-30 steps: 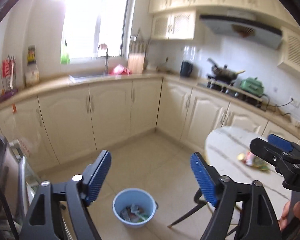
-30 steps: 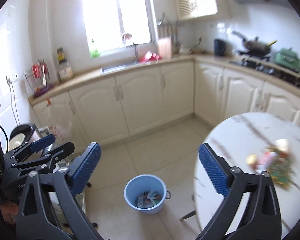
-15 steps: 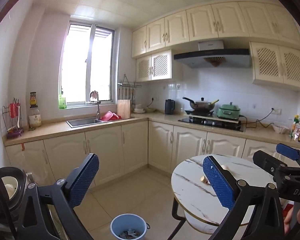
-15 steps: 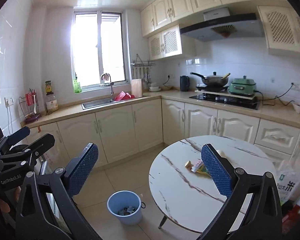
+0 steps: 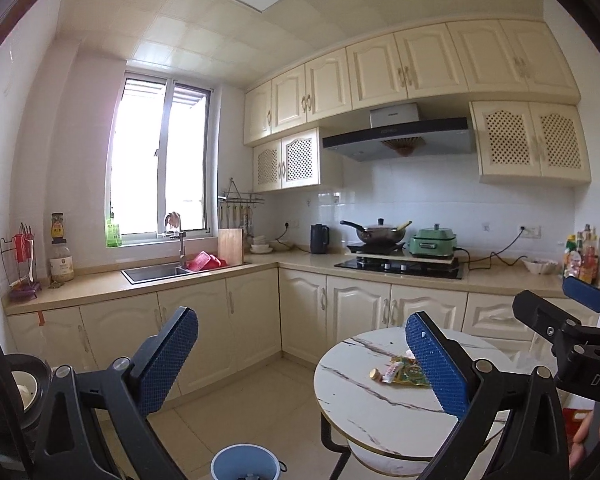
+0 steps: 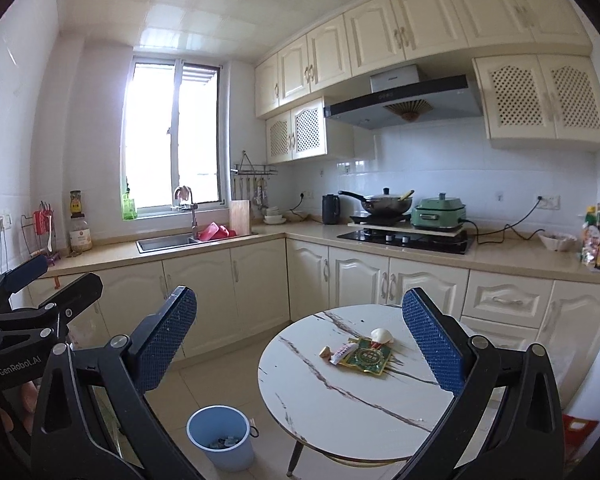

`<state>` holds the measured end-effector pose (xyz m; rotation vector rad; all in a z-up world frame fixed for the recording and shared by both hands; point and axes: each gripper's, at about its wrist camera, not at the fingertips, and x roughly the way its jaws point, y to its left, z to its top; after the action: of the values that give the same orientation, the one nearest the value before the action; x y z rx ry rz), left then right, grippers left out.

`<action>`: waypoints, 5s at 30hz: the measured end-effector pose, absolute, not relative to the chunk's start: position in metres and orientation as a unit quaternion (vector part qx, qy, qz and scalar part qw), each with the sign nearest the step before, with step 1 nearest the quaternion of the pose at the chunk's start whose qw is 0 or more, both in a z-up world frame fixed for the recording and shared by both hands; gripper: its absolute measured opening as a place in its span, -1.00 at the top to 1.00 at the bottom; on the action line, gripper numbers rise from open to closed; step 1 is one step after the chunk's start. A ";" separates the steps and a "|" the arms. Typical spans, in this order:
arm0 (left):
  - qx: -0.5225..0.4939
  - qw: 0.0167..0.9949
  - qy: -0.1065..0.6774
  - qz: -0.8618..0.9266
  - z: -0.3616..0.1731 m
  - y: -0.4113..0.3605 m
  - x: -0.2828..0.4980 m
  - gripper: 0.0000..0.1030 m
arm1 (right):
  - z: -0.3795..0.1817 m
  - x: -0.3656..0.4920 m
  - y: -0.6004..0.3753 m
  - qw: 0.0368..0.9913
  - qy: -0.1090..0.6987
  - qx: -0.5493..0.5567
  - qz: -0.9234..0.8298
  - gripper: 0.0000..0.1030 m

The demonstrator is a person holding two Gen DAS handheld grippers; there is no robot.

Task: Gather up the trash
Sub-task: 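Move both tools back toward the table, then grasp the white-red printed packet with the left gripper while the right gripper grasps the white bun, then carry the packet and bun over the blue bucket and open both grippers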

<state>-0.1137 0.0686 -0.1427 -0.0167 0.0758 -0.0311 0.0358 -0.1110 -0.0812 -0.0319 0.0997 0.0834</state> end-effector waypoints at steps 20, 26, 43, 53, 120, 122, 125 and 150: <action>0.005 0.998 0.052 -0.031 -0.126 0.072 -0.089 -0.99 | -0.085 0.036 -0.131 0.998 0.052 -0.006 0.023 -1.00; 0.001 0.995 0.095 -0.033 -0.138 0.076 -0.045 -0.99 | -0.100 0.062 -0.151 0.997 0.077 0.002 -0.003 -1.00; 0.021 0.957 0.261 -0.123 -0.170 0.003 0.182 -0.99 | -0.198 0.236 -0.250 0.970 0.235 0.028 -0.059 -1.00; 0.025 0.926 0.319 -0.202 -0.197 -0.050 0.338 -0.79 | -0.226 0.350 -0.299 0.954 0.290 0.037 -0.063 -1.00; 0.045 0.859 0.411 -0.302 -0.244 -0.068 0.443 0.51 | -0.267 0.403 -0.311 0.935 0.334 0.096 0.076 0.09; 0.033 0.857 0.414 -0.306 -0.247 -0.063 0.445 0.58 | -0.270 0.405 -0.310 0.934 0.336 0.097 0.076 0.09; 0.020 0.860 0.414 -0.297 -0.244 -0.055 0.444 0.75 | -0.274 0.407 -0.308 0.932 0.339 0.099 0.077 0.09; -0.059 0.919 0.330 -0.206 -0.182 0.170 0.293 0.83 | -0.239 0.386 -0.112 0.923 0.318 0.044 0.210 0.08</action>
<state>0.2927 0.1700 -0.1819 -0.1223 0.6788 -0.4245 0.3856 -0.1115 -0.2388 0.0909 0.6537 0.4304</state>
